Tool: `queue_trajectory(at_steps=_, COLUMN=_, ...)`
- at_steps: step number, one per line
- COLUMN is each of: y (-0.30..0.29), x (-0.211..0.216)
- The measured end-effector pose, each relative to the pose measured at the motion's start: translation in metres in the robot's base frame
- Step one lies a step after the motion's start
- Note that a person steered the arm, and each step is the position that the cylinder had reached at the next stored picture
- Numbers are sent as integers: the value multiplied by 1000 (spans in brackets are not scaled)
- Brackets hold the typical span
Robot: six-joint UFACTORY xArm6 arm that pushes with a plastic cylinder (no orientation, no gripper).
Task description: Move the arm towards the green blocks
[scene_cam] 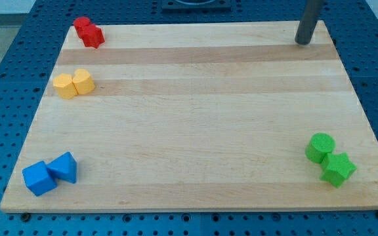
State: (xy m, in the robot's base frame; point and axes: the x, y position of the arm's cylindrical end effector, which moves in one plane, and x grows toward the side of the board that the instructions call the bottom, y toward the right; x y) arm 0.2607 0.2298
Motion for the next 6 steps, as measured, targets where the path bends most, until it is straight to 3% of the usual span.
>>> queue_trajectory(at_steps=1, y=0, x=2)
queue_trajectory(at_steps=2, y=51, x=6)
queue_trajectory(at_steps=3, y=114, x=46)
queue_trajectory(at_steps=4, y=116, x=98)
queue_trajectory(at_steps=5, y=111, x=197)
queue_trajectory(at_steps=6, y=91, x=256)
